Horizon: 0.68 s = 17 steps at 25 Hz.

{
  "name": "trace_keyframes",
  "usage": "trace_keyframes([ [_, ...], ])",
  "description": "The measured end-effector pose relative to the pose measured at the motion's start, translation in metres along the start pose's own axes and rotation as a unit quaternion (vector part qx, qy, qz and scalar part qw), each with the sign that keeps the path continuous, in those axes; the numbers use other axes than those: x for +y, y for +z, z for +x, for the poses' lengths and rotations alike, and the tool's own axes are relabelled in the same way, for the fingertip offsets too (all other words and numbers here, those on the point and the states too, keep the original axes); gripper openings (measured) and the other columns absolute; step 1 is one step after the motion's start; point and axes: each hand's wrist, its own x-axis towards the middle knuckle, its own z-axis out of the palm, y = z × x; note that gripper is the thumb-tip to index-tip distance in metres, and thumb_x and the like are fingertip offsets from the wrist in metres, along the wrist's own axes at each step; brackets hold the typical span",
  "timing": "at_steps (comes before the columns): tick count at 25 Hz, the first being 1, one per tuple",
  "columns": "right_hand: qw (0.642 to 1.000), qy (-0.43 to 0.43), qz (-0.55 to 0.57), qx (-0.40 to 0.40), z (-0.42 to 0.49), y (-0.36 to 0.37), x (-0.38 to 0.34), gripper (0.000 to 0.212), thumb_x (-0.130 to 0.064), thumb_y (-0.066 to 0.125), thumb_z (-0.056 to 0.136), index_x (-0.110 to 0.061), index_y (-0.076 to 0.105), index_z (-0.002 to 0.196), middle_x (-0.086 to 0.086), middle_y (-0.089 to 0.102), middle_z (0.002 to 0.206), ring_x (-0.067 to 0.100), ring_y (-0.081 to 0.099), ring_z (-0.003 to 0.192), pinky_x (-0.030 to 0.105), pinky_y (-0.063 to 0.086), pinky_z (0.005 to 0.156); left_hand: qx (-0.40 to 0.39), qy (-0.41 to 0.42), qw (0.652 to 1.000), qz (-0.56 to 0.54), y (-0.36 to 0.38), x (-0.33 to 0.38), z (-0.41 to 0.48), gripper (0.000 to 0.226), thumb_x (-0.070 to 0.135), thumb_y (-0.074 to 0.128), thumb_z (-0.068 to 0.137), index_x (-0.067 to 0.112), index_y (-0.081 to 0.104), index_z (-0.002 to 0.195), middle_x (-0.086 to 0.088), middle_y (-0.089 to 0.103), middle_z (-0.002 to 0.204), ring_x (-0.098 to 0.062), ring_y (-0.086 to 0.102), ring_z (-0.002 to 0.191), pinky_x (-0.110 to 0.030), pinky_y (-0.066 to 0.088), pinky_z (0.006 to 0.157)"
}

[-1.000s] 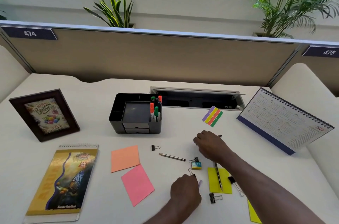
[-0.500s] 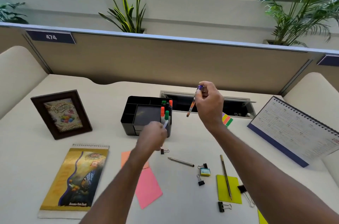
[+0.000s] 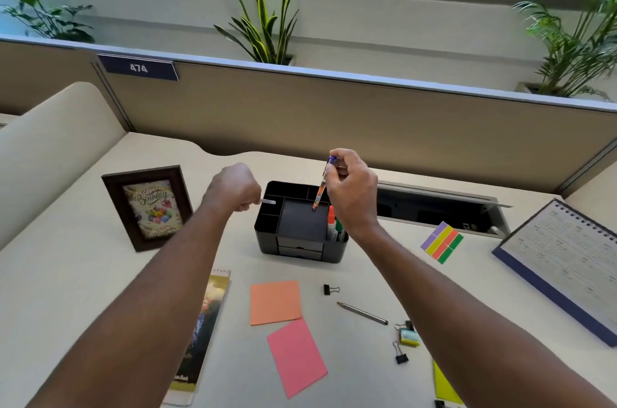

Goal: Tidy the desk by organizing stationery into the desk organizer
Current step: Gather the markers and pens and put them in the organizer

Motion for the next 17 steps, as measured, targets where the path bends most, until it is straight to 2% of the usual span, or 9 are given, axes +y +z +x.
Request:
trace_keyframes([
  [3, 1.0, 0.003, 0.006, -0.012, 0.003, 0.016, 0.0, 0.016, -0.008, 0.059, 0.088, -0.016, 0.065, 0.101, -0.001, 0.068, 0.086, 0.011, 0.066, 0.078, 0.03, 0.057, 0.075, 0.014, 0.018, 0.999, 0.042, -0.002, 0.006, 0.005, 0.006, 0.007, 0.07, 0.073, 0.006, 0.066, 0.069, -0.008, 0.068, 0.063, -0.018, 0.066, 0.052, -0.028, 0.058, 0.061],
  [6, 1.0, -0.005, 0.004, -0.022, 0.003, 0.031, 0.004, 0.016, -0.008, 0.059, 0.088, -0.016, 0.064, 0.1, -0.001, 0.068, 0.085, 0.012, 0.066, 0.078, 0.034, 0.057, 0.074, 0.004, 0.036, 0.998, 0.06, 0.004, 0.009, 0.008, 0.002, 0.003, 0.066, 0.074, 0.005, 0.066, 0.073, -0.009, 0.066, 0.065, -0.017, 0.061, 0.05, -0.023, 0.045, 0.048],
  [8, 0.999, -0.015, -0.003, -0.032, 0.003, 0.039, 0.007, 0.015, -0.008, 0.059, 0.088, -0.015, 0.064, 0.1, -0.001, 0.067, 0.085, 0.013, 0.065, 0.078, 0.034, 0.057, 0.075, 0.015, 0.049, 0.997, 0.053, 0.012, 0.01, 0.011, 0.009, 0.0, 0.061, 0.075, 0.005, 0.066, 0.079, -0.01, 0.066, 0.072, -0.02, 0.06, 0.057, -0.023, 0.041, 0.046],
  [10, 0.999, -0.013, -0.01, -0.039, 0.003, 0.048, 0.009, 0.016, -0.008, 0.059, 0.088, -0.014, 0.064, 0.102, 0.0, 0.068, 0.085, 0.013, 0.065, 0.079, 0.034, 0.056, 0.076, 0.043, 0.064, 0.997, 0.025, 0.02, 0.009, 0.016, 0.016, 0.0, 0.059, 0.076, 0.006, 0.068, 0.089, -0.013, 0.066, 0.088, -0.027, 0.063, 0.073, -0.028, 0.048, 0.054],
  [12, 0.999, -0.005, -0.014, -0.042, 0.005, 0.059, 0.013, 0.017, -0.011, 0.06, 0.088, -0.015, 0.064, 0.104, 0.0, 0.069, 0.086, 0.014, 0.066, 0.079, 0.036, 0.057, 0.077, 0.075, 0.085, 0.994, -0.011, 0.031, 0.006, 0.022, 0.025, 0.002, 0.06, 0.078, 0.007, 0.068, 0.102, -0.014, 0.067, 0.101, -0.031, 0.064, 0.087, -0.032, 0.052, 0.068],
  [15, 0.998, -0.004, -0.023, -0.052, 0.009, 0.073, 0.017, 0.015, -0.012, 0.06, 0.088, -0.015, 0.063, 0.102, 0.0, 0.068, 0.084, 0.016, 0.066, 0.078, 0.039, 0.057, 0.075, 0.112, 0.11, 0.986, -0.063, 0.043, 0.002, 0.024, 0.04, 0.012, 0.062, 0.082, 0.01, 0.06, 0.122, -0.016, 0.066, 0.11, -0.033, 0.064, 0.098, -0.035, 0.053, 0.081],
  [17, 0.997, -0.014, -0.041, -0.071, 0.012, 0.08, 0.018, 0.012, -0.01, 0.06, 0.088, -0.012, 0.063, 0.099, 0.002, 0.068, 0.082, 0.019, 0.065, 0.076, 0.039, 0.056, 0.074, 0.136, 0.123, 0.979, -0.086, 0.047, 0.001, 0.024, 0.043, 0.018, 0.058, 0.085, 0.009, 0.057, 0.127, -0.017, 0.066, 0.113, -0.033, 0.062, 0.102, -0.038, 0.052, 0.085],
])
